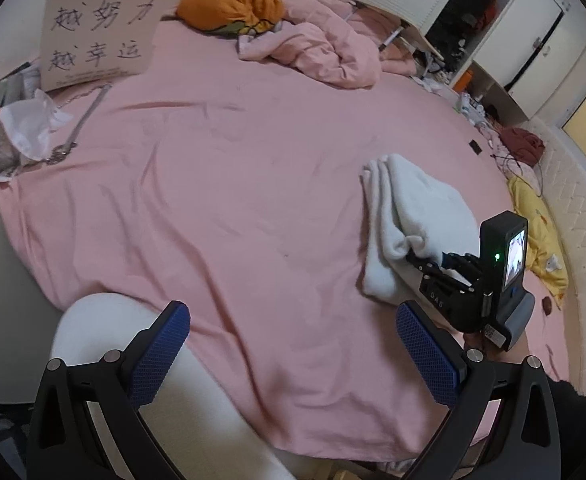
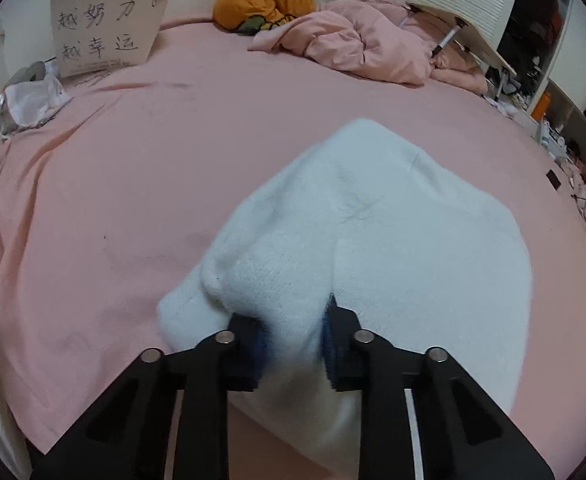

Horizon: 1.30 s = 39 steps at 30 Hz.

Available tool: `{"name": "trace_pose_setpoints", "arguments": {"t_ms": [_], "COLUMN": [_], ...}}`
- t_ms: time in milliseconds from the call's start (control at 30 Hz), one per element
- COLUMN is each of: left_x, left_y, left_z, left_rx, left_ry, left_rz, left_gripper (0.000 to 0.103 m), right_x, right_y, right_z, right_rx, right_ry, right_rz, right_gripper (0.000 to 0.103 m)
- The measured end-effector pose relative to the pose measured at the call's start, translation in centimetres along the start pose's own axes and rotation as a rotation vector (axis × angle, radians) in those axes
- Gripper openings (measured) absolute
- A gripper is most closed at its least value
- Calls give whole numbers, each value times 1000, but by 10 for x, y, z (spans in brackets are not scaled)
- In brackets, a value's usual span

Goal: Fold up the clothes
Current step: 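Grasp the folded cardigan edge with the right gripper and lift it open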

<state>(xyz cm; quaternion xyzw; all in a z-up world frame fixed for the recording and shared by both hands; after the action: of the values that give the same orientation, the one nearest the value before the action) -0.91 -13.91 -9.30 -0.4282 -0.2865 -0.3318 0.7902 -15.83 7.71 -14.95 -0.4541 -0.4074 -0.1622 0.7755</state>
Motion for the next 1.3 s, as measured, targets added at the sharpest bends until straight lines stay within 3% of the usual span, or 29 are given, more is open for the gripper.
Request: {"name": "trace_pose_setpoints", "arguments": {"t_ms": [200,300,400,567,667,733,800,900,967,1000,1033,1100,1167,1300], "left_x": [-7,-12,-13,-20,-27,-32,-38,-42,-42,-43,-47,-63,-85,-154], "left_y": [4,9,13,20,25,26,28,28,25,23,20,12,3,-11], "left_z": [18,31,46,75,95,109,124,147,158,163,166,172,178,208], "left_rx": [-32,-60,-88,-131,-164,-181,-203,-233,-250,-268,-290,-358,-429,-509], "left_ry": [16,23,31,39,39,44,45,47,46,33,9,-75,-136,-142], "left_rz": [-14,-42,-54,-83,-105,-125,-148,-164,-152,-142,-135,-121,-123,-165], "left_gripper": [103,103,103,103,103,103,103,103,103,103,103,103,103,103], "right_x": [20,30,50,98,101,84,48,75,93,103,112,131,141,114], "right_y": [-11,-16,-2,82,169,221,272,278,283,285,287,291,259,187], "right_z": [53,103,167,283,323,326,318,323,326,327,328,331,322,282], "right_rx": [-319,-442,-529,-725,-858,-950,-1059,-1111,-1144,-1160,-1175,-1204,-1174,-899], "right_ry": [-128,-107,0,213,283,264,209,354,452,501,551,646,507,168], "right_rz": [41,76,117,124,32,-63,-229,-191,-164,-151,-137,-108,12,94], "right_gripper": [17,17,17,17,17,18,25,37,56,72,79,79,79,79]}}
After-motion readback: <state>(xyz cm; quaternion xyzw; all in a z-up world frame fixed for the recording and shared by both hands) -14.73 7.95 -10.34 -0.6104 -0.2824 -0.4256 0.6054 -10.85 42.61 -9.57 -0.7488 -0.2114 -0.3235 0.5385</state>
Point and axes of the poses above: each gripper's, at about its wrist camera, not at the fingertips, and x roughly against the way its jaws point, z to its right, y to its underside, the point moved 4 cm from there along -x, roughly the way its jaws point, and after that the axes turned 9 degrees about y, right-handed, at the moved point
